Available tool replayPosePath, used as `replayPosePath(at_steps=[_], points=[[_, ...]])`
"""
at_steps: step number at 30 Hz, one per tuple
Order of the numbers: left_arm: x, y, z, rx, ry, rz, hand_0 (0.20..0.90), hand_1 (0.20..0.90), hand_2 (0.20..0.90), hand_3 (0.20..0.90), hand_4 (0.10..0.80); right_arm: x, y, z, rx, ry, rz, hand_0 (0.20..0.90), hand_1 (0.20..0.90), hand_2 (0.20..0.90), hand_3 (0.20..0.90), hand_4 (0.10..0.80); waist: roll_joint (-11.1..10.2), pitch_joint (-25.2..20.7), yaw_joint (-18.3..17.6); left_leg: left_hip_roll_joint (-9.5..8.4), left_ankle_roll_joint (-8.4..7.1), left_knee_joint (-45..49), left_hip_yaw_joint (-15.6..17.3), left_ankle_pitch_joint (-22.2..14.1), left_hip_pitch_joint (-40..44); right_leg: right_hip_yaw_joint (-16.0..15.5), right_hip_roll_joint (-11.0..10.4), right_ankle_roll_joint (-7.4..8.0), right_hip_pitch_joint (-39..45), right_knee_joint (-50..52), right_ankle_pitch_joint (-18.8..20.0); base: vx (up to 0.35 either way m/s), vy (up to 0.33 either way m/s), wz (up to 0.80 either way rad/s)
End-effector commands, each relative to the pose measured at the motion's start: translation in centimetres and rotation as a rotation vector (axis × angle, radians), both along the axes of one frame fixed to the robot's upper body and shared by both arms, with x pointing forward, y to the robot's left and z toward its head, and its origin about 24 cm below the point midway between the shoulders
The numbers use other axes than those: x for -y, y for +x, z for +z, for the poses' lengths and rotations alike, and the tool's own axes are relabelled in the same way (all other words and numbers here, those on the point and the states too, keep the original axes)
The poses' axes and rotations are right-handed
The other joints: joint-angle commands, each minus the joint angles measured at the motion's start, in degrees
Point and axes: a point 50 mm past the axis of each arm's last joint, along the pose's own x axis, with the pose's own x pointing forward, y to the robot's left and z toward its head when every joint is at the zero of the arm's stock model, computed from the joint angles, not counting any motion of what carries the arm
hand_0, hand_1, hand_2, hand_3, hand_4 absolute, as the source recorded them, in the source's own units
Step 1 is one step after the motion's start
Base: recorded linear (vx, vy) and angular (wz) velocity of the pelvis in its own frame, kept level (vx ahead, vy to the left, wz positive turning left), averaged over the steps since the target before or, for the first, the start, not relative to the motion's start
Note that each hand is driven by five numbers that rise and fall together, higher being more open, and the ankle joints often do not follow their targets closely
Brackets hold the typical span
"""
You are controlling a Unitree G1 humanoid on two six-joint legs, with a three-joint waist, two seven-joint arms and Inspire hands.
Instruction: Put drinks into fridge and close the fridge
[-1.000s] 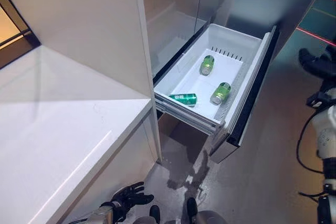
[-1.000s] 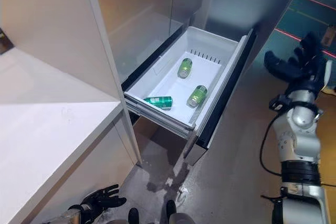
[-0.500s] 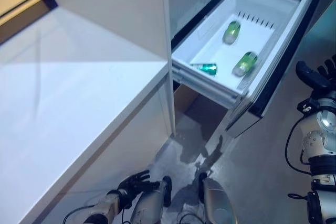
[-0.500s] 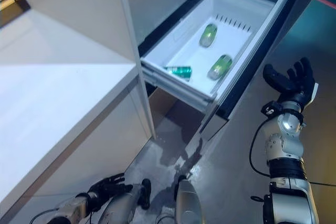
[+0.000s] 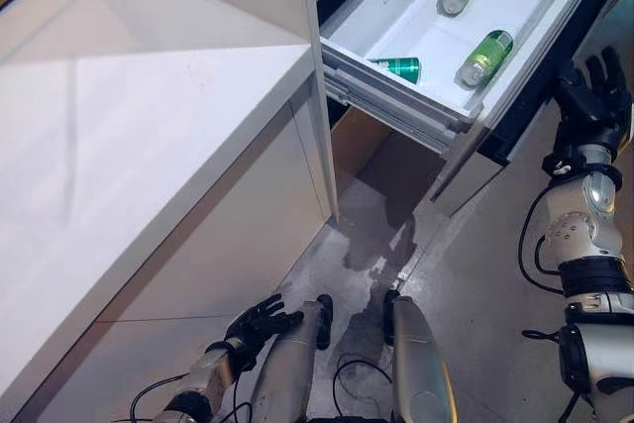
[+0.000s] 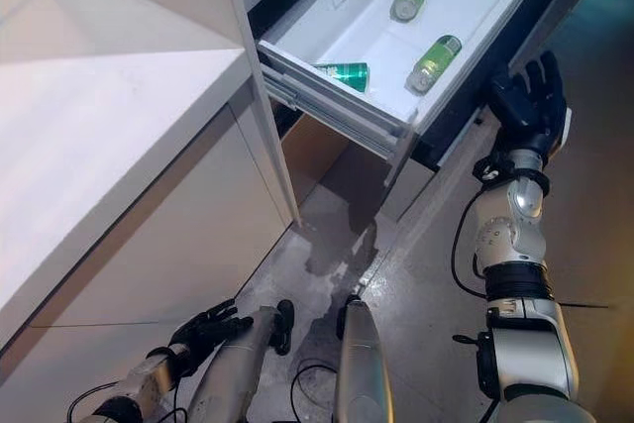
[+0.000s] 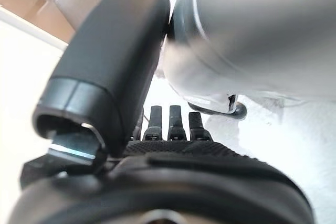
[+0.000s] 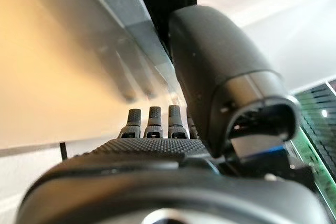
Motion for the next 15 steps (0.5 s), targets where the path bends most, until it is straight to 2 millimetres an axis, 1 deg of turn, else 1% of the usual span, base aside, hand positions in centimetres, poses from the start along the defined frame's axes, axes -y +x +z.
replayPosePath(at_steps=[1,4,6,10,15], points=[[-2.0,-2.3,-0.6,-0.032,0.053,0.042,0.900,0.900,0.900,0.900,0.800,-4.9,0.2,9.8,0.327,-0.307,0.190,0.900,0.900,0.900,0.900,0.800,-0.7,-2.3,5.4,-2.03,3.44,1.6,0.3,-4.3,3.2,-3.8,2.0,-6.13,4.0,1.1,-2.0,-0.029,0.016,0.10],[-2.1,-2.2,-0.5,-0.027,0.048,0.041,0.900,0.900,0.900,0.900,0.800,-6.2,0.4,11.0,0.346,-0.351,0.275,0.900,0.900,0.900,0.900,0.800,-0.6,-2.1,6.3,-2.02,3.16,-0.4,-0.5,-3.1,3.6,-4.4,1.8,-6.02,4.3,0.3,-1.8,-0.017,0.008,0.19],[-2.2,-2.2,-0.5,-0.023,0.044,0.034,0.900,0.900,0.900,0.900,0.800,-7.2,1.0,11.6,0.326,-0.362,0.349,0.900,0.900,0.900,0.900,0.800,-0.6,-2.2,7.2,-1.91,2.87,-2.1,-1.2,-2.1,4.1,-4.9,1.6,-5.89,4.9,-0.6,-1.6,0.008,-0.002,-0.12],[-2.2,-2.2,-0.4,-0.016,0.038,0.015,0.900,0.900,0.900,0.900,0.800,-8.0,1.9,12.5,0.282,-0.403,0.360,0.900,0.900,0.900,0.900,0.800,-0.5,-2.3,9.3,-1.94,2.34,-5.0,-2.9,-0.4,5.0,-6.4,0.6,-5.59,6.4,-2.4,-1.2,0.009,-0.007,0.11],[-2.3,-2.3,-0.4,-0.026,0.053,-0.009,0.900,0.900,0.900,0.900,0.800,-8.6,2.3,13.2,0.264,-0.414,0.364,0.900,0.900,0.900,0.900,0.800,-0.7,-2.4,11.2,-2.31,2.21,-6.4,-4.6,0.2,6.1,-8.0,-0.5,-5.38,8.3,-3.4,-1.2,0.046,-0.023,0.23]])
